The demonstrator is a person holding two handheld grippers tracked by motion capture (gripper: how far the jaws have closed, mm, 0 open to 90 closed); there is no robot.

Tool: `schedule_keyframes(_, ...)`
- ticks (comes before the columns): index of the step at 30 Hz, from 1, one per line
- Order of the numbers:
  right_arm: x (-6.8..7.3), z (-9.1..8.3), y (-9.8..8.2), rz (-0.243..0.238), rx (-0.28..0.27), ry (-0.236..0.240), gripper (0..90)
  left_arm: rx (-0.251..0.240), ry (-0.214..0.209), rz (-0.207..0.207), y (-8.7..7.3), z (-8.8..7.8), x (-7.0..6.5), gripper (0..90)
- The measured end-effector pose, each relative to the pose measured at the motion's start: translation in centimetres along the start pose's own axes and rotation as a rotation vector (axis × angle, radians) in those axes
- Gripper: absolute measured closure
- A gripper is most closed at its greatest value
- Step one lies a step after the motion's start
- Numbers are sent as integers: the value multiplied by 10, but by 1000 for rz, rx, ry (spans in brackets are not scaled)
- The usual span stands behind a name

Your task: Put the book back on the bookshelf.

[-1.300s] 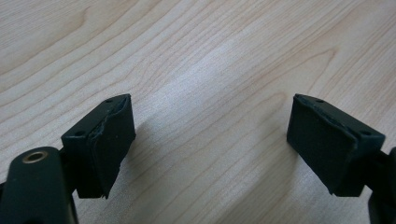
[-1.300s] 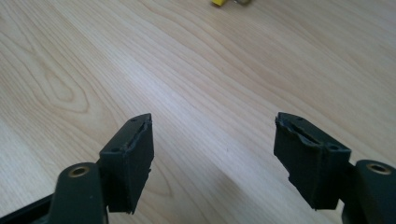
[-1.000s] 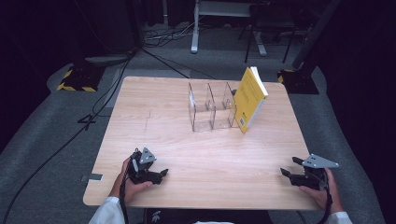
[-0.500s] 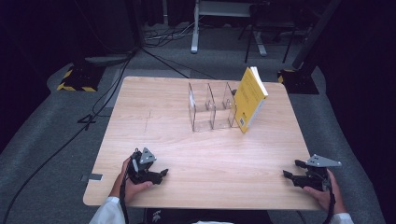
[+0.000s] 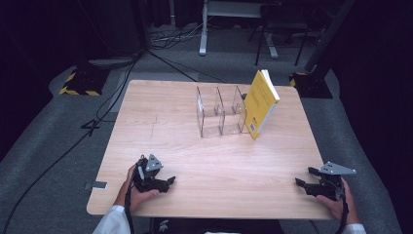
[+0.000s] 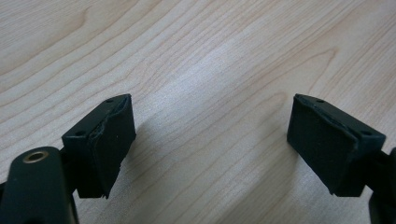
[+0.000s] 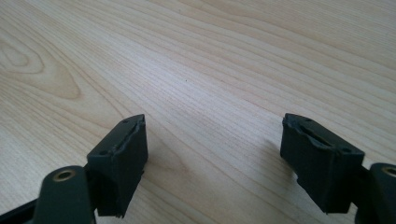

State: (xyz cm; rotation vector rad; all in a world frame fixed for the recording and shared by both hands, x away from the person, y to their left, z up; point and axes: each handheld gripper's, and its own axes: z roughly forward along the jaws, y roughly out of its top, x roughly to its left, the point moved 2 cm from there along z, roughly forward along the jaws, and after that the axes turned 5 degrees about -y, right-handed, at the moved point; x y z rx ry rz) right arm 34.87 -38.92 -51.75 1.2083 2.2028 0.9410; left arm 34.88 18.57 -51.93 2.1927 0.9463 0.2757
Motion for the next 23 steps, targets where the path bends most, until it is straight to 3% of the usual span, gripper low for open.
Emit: schedule_keyframes(23, 0, 0, 0, -7, -4, -6, 236, 0, 2, -1, 1, 1, 0, 157)
